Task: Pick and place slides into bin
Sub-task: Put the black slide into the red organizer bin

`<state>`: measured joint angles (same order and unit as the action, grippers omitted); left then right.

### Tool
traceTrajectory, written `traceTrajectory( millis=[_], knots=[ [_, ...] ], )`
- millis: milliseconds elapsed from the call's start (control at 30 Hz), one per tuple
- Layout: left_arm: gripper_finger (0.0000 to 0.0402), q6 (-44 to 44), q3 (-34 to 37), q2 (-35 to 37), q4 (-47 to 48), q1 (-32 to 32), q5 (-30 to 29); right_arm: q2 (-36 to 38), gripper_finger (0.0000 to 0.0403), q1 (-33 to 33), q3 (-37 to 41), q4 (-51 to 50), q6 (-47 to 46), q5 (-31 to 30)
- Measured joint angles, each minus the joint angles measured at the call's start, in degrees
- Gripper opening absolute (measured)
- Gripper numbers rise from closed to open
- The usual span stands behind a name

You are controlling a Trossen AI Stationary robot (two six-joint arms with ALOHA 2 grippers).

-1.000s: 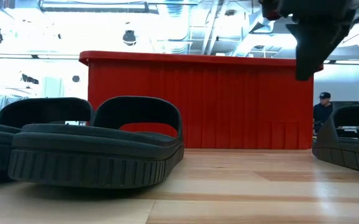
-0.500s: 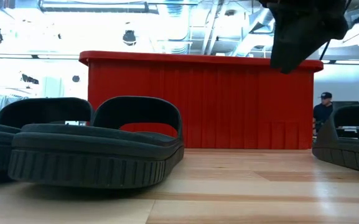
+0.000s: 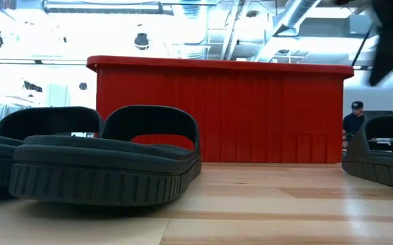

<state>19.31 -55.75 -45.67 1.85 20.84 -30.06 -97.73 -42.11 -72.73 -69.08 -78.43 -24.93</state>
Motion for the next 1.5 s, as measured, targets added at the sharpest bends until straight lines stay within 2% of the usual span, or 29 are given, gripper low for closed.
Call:
traceTrajectory(
  millis=[200,333,467,600,733,833,1033,1333,1500],
  knots=[
    [0.0246,0.1,0.0,-0.1,-0.3,1.7,0.9,0.0,0.0142,-9.5,0.0,0.9,-8.5,2.5],
    [0.0246,0.0,0.0,0.0,-0.2,2.9,1.2,0.0,0.0135,-14.8,0.0,3.1,-17.9,-0.5],
    [0.0246,0.3,0.0,0.2,-0.2,3.6,1.2,0.0,0.0140,-17.2,0.0,3.0,-28.0,-3.1],
    [0.0246,0.9,0.0,0.2,-0.1,3.6,1.6,-1.1,0.0158,-17.6,0.0,3.1,-32.5,-3.3],
    [0.0246,0.9,0.0,0.2,-0.1,3.6,2.7,-3.9,0.0174,-16.2,0.0,2.9,-31.1,1.2],
    [0.0246,0.7,0.0,0.2,-0.1,3.6,2.8,-6.3,0.0179,-15.2,0.0,2.1,-29.9,2.2],
    [0.0246,0.2,0.0,0.2,-0.1,3.6,2.8,-9.1,0.0174,-14.3,-0.1,5.7,-30.0,2.9],
    [0.0246,-1.1,0.0,0.2,0.1,3.6,2.9,-9.5,0.0154,-16.0,-0.2,6.0,-40.9,7.0],
    [0.0246,-1.1,0.0,0.2,0.6,3.6,2.9,-9.4,0.0153,-15.2,-0.2,5.7,-42.7,7.0]
  ],
)
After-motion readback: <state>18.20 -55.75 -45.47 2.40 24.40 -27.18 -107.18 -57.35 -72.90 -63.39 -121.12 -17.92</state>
